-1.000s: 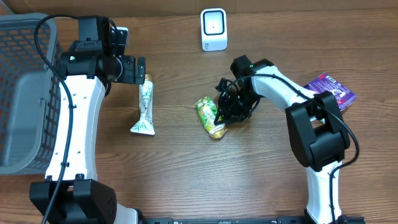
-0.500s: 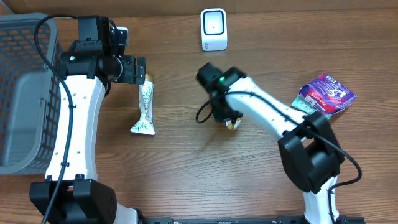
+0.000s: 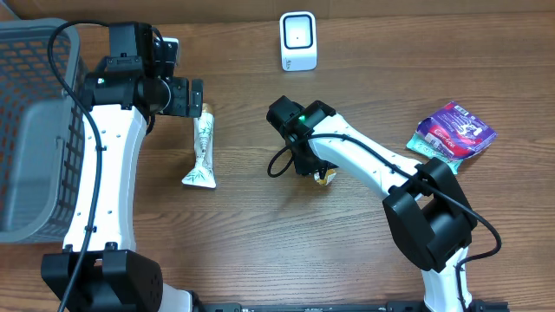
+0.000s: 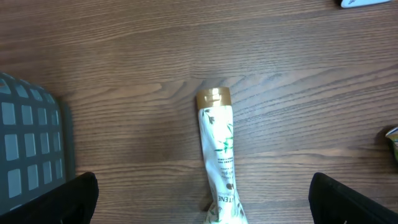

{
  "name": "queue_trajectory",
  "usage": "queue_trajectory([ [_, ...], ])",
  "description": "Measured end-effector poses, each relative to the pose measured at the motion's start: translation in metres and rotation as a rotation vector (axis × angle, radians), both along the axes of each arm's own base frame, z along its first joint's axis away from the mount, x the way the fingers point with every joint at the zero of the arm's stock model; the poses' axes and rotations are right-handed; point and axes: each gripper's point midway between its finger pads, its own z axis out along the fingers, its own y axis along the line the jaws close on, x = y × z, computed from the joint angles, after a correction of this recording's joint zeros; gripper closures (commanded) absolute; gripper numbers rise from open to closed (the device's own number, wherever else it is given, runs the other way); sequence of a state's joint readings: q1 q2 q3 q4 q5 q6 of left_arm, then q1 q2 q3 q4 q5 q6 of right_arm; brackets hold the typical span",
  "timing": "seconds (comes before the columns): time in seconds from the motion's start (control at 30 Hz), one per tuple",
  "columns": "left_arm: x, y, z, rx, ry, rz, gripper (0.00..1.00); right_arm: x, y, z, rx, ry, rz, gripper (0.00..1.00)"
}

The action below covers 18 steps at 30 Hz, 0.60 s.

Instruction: Scan the item barcode

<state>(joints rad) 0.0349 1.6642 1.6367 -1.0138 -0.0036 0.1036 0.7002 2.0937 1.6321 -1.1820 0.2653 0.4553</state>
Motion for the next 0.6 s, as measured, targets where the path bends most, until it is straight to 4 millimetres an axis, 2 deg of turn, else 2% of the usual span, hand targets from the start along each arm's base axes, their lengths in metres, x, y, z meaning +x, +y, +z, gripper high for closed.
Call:
queue_trajectory([
  [0.13, 0.0, 0.0, 0.0, 0.0, 0.0, 0.0, 0.0, -0.004, -0.002, 0.005, -0.008, 0.017, -0.008, 0.54],
  [0.23, 0.0, 0.0, 0.0, 0.0, 0.0, 0.0, 0.0, 0.003, 0.005, 0.014, 0.018, -0.006, -0.012, 0.56],
  [0.3, 0.0, 0.0, 0.0, 0.0, 0.0, 0.0, 0.0, 0.012, 0.013, 0.03, 0.058, -0.045, -0.012, 0.69],
  [0.4, 0.0, 0.0, 0.0, 0.0, 0.0, 0.0, 0.0, 0.021, 0.019, 0.06, 0.127, -0.116, -0.027, 0.95],
  [0.5, 0.0, 0.0, 0.0, 0.0, 0.0, 0.0, 0.01, 0.027, 0.013, 0.083, 0.171, -0.161, -0.069, 0.96],
  [0.6, 0.0, 0.0, 0.0, 0.0, 0.0, 0.0, 0.0, 0.038, -0.002, 0.086, 0.191, -0.172, -0.135, 0.96],
])
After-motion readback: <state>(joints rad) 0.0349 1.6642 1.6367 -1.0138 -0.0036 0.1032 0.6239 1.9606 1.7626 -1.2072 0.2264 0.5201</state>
